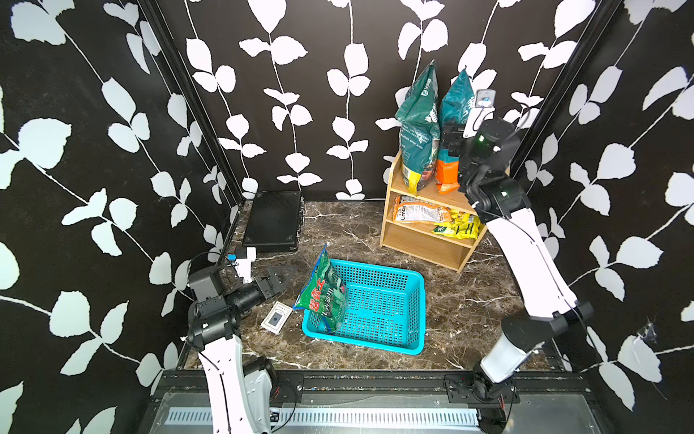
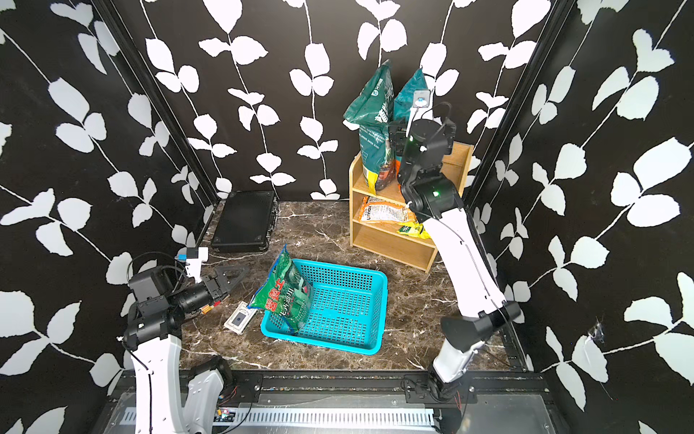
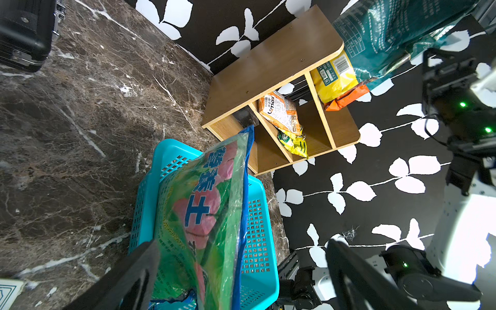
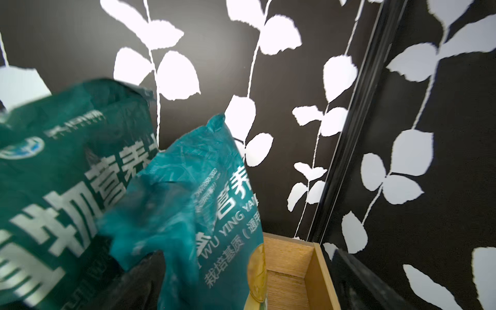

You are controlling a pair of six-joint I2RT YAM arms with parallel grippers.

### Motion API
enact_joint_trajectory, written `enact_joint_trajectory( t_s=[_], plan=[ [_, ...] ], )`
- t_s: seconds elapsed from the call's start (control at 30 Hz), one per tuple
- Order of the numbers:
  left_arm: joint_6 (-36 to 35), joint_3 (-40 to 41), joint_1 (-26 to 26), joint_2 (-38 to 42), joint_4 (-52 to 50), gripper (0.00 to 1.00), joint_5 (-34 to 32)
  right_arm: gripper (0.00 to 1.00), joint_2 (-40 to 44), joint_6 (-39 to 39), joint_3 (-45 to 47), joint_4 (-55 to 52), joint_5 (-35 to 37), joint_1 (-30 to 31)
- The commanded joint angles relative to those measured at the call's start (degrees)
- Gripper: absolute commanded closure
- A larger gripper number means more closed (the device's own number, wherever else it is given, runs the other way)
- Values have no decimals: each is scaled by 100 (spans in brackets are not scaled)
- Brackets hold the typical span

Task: Take down the fertilizer bag from the shelf
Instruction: Pick up the fertilizer bag from the shelf.

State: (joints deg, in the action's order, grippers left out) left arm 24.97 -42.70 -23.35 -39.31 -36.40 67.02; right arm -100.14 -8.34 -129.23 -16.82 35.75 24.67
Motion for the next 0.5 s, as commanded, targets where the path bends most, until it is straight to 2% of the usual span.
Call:
enact_joint_trajectory(
  t_s=[0.0,0.13,0.27,0.33,0.4,0.47],
  plan=[
    [17,82,-26,21,147,1,49,0,-419,-47,-824,-580,-70,-31],
    [41,108,-29,11,186,1,22,1,-988,-118,-1790,-1106,-28,-64],
    [64,117,-24,9,221,1,43,0,-911,-165,-1511,-779,-33,-68],
    [63,123,-24,2,221,1,30,5,-937,-173,-1513,-757,-28,-84],
    [74,129,-24,4,229,1,34,28,-984,-222,-1543,-785,-48,-85],
    [73,129,-29,2,231,1,31,66,-1024,-253,-1561,-797,52,-86]
  ],
)
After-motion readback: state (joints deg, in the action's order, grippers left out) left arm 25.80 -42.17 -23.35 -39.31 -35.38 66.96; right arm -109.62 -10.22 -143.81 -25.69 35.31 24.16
